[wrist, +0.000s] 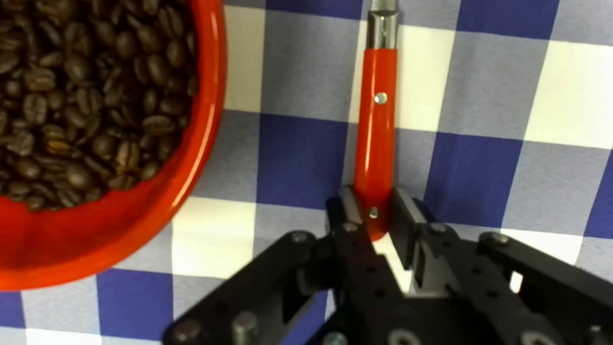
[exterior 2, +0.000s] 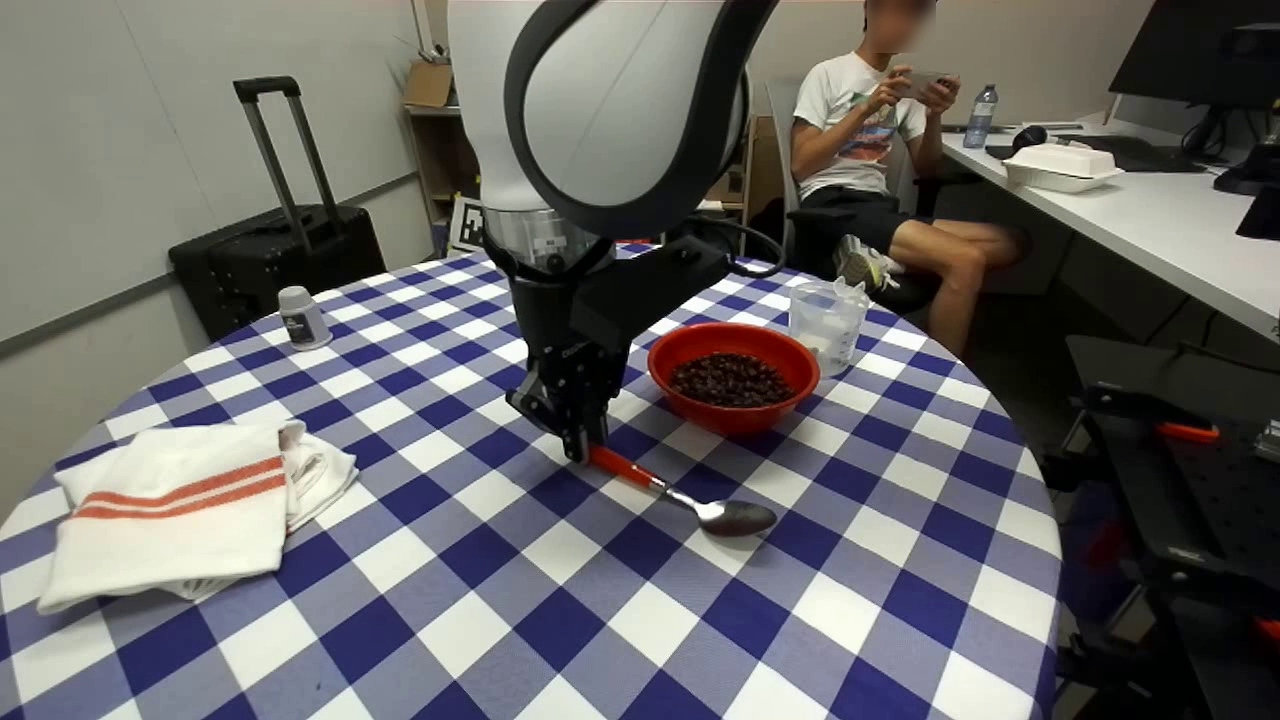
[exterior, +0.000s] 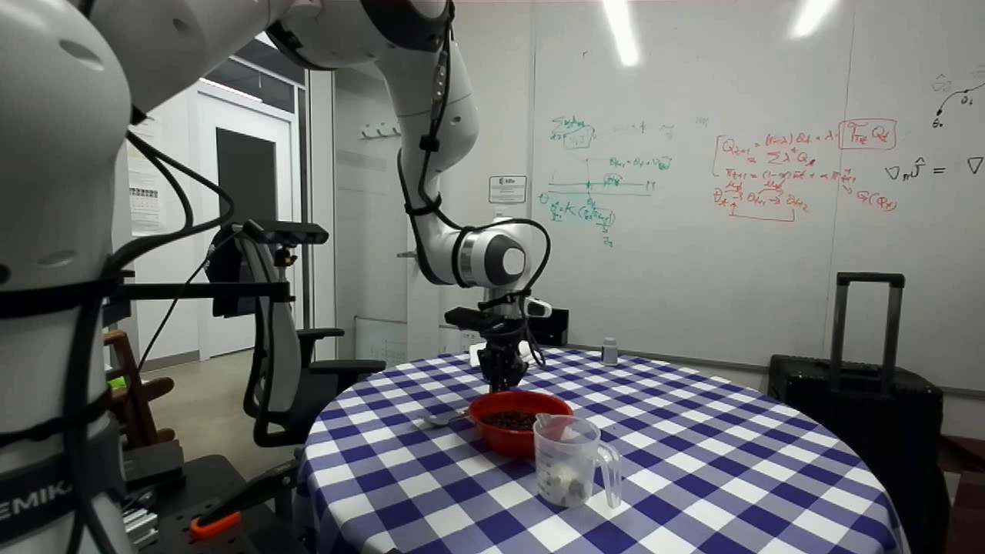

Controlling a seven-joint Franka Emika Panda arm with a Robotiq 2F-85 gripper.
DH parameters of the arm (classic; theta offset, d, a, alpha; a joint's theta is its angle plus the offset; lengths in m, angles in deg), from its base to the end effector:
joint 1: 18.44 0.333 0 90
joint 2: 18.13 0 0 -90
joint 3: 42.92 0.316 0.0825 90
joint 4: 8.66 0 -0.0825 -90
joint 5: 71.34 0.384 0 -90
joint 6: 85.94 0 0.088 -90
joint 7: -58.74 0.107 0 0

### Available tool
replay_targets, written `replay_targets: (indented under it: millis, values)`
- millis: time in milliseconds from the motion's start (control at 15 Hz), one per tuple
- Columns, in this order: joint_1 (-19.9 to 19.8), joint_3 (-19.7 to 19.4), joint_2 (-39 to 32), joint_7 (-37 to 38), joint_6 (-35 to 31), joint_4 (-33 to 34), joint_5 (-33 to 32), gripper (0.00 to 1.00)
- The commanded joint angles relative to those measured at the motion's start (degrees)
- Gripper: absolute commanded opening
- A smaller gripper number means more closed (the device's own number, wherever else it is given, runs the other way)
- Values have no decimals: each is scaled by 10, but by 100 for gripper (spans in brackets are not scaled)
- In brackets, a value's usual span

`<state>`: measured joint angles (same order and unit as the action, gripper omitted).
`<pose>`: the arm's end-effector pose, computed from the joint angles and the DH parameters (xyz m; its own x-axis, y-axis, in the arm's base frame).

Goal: Use the orange spoon to put some of the contents of the orange bowl into the clear jug

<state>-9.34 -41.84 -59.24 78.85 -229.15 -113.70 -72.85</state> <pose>0.6248 0.1119 0.1326 0.9867 -0.1558 -0.0472 -0.1550 -0.9877 0.0197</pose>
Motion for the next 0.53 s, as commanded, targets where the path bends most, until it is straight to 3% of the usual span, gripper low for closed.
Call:
replay_targets:
  millis: [0,467]
  values:
    - [4,5,15,-34,-6,-2,7,5]
    - [-23,60,100,-160,25,-22,24,5]
